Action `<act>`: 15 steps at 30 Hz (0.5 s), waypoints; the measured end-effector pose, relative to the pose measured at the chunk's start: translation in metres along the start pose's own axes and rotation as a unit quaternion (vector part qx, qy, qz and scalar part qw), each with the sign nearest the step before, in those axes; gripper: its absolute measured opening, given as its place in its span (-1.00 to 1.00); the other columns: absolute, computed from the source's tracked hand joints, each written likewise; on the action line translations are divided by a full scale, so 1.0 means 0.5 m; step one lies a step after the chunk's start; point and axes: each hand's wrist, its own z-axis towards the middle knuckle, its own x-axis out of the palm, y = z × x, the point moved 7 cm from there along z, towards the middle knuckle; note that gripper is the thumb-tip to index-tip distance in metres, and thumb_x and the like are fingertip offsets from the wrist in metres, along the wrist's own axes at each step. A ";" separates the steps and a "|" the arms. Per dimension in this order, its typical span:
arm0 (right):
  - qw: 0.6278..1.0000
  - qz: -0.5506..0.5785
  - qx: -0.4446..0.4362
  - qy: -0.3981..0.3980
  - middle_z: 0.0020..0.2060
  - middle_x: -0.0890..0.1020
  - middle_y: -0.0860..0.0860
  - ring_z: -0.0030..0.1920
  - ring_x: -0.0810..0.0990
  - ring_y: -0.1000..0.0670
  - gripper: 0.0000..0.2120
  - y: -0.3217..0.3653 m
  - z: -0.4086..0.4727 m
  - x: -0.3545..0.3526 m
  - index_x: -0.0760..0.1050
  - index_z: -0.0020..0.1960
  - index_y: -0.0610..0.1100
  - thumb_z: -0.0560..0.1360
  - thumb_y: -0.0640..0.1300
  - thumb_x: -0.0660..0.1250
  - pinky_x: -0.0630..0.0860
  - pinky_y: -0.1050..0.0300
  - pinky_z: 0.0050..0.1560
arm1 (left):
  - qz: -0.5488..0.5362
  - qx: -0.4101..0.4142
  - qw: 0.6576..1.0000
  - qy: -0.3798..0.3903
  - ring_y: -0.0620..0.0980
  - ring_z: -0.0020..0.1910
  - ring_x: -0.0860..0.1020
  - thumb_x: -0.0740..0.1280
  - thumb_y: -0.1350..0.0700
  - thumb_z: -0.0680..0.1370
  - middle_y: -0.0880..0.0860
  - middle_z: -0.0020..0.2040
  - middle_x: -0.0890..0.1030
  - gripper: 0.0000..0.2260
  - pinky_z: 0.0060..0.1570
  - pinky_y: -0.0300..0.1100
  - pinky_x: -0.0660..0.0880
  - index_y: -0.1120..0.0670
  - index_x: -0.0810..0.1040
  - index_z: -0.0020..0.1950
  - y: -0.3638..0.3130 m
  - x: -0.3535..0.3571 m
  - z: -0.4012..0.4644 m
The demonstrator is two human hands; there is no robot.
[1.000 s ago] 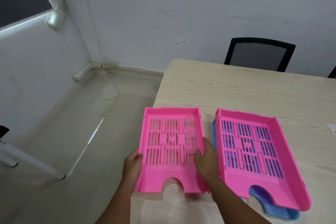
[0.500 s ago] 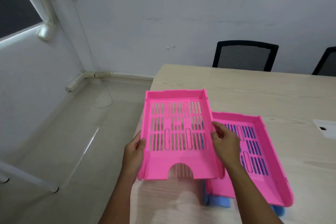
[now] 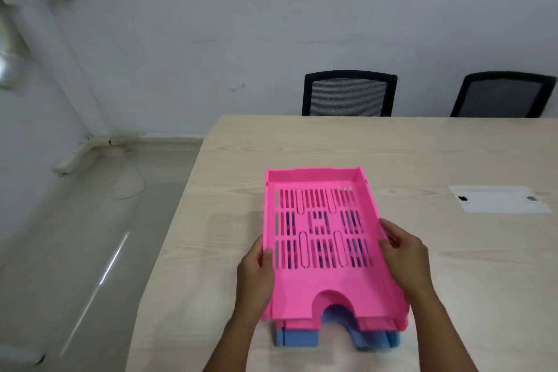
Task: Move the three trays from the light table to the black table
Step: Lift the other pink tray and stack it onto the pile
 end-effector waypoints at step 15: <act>0.998 0.051 0.042 0.020 0.27 0.65 -0.02 0.22 0.63 0.01 -0.56 -0.093 0.004 -0.045 0.49 0.42 -0.08 0.57 -0.33 0.30 0.51 0.00 0.32 | 0.063 -0.014 0.998 -0.003 -0.14 0.00 0.66 0.13 0.15 0.67 -0.07 0.07 0.71 -0.65 0.08 -0.02 0.63 -0.08 0.52 0.40 0.000 0.082 -0.032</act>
